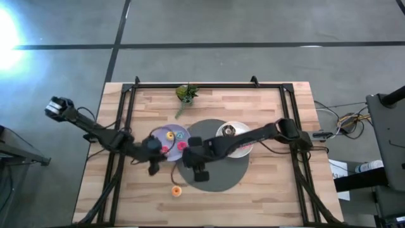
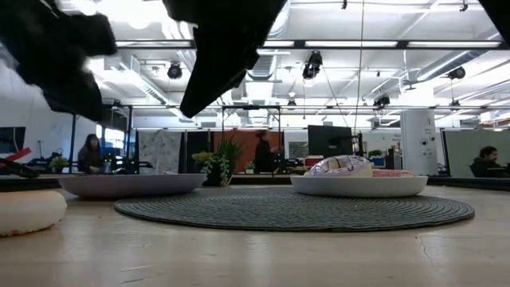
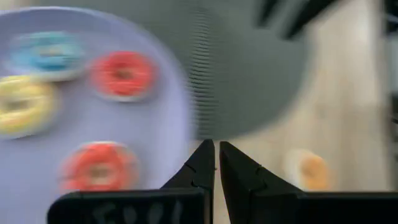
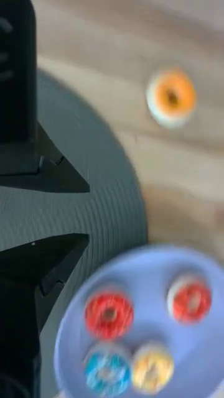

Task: Pick & Place donuts
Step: Put the small white donut on the purple plate

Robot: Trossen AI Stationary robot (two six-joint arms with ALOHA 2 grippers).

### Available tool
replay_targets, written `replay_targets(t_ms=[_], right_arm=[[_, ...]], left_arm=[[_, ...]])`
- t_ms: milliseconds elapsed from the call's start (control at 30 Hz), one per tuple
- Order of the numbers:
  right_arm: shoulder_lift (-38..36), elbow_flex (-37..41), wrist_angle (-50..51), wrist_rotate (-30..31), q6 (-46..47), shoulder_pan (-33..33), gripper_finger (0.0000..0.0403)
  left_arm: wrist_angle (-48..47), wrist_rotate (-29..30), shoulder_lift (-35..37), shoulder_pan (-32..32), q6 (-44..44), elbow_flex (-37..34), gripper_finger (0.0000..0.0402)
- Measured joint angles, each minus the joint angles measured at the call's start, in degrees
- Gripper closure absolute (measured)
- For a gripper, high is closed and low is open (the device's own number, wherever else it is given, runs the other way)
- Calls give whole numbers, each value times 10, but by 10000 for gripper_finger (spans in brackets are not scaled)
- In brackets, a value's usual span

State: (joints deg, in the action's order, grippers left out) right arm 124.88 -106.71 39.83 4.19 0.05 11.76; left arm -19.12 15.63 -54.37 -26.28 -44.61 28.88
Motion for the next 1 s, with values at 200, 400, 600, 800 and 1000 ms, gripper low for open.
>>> replay_targets(t_ms=[200, 400, 600, 800, 1000], right_arm=[[0, 22, -6, 4, 39, 18, 283], [-8, 26, 10, 47, 113, 20, 271], [-25, 26, 75, 62, 149, 31, 245], [-50, 29, 139, 120, 174, 83, 218], [-70, 63, 150, 142, 271, 134, 205]], left_arm=[[115, 15, -51, -143, -5, 2, 401], [177, 40, -178, -184, -45, 35, 401], [183, 34, -265, -180, -48, 98, 401], [176, 33, -274, -180, -10, 105, 391], [163, 33, -307, -180, 1, 105, 357]])
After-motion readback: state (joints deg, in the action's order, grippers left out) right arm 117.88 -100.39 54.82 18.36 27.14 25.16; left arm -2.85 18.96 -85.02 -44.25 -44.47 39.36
